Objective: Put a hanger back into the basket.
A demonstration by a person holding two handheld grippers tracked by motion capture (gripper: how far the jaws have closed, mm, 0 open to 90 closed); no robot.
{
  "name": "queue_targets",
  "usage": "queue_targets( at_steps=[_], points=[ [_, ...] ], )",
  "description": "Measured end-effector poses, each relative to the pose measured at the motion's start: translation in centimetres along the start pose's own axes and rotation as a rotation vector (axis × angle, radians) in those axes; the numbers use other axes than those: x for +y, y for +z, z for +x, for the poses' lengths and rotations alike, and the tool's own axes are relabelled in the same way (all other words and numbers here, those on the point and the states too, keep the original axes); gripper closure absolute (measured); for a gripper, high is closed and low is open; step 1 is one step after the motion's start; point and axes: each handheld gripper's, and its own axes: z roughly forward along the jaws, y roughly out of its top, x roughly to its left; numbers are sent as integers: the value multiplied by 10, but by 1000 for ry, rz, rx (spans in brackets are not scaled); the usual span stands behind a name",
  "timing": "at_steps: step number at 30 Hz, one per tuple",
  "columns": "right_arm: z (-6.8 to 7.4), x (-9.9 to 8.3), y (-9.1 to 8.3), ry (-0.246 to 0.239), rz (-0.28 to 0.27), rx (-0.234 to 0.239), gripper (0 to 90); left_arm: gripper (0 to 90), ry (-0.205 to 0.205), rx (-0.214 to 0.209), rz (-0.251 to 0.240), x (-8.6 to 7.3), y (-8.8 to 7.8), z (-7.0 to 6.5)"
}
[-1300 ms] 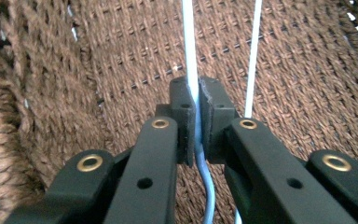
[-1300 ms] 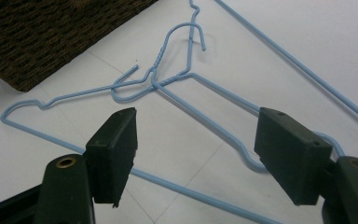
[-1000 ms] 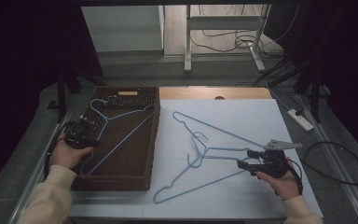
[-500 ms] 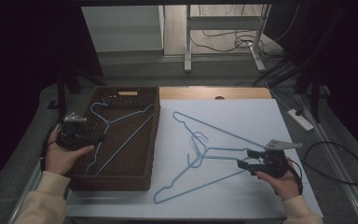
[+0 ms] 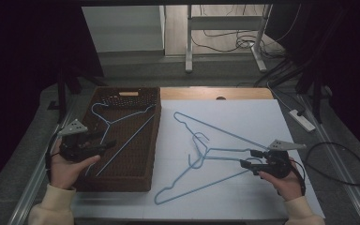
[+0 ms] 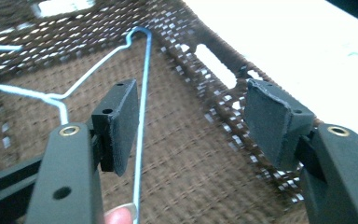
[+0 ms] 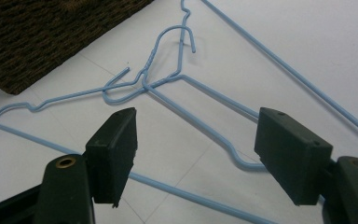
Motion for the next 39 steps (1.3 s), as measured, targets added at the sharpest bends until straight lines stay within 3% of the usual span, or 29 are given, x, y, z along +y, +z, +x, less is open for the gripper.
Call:
queue_targets(
  at_steps=[4,12,18,25,39],
  points=[
    [0,0,0,-2,-1,-3,303,358,22,-52,-46,-1,1,-15],
    [1,0,1,-9,-6,-6,303,352,7,-90,-55,-8,5,-24],
    [2,1,2,-12,-6,-8,304,350,4,-96,-50,-11,8,-27],
    [3,1,1,-17,-7,-19,305,351,30,-114,-46,-16,15,-37],
    [10,2,3,-43,-2,-51,308,351,49,-126,-75,-16,11,-44]
  ],
)
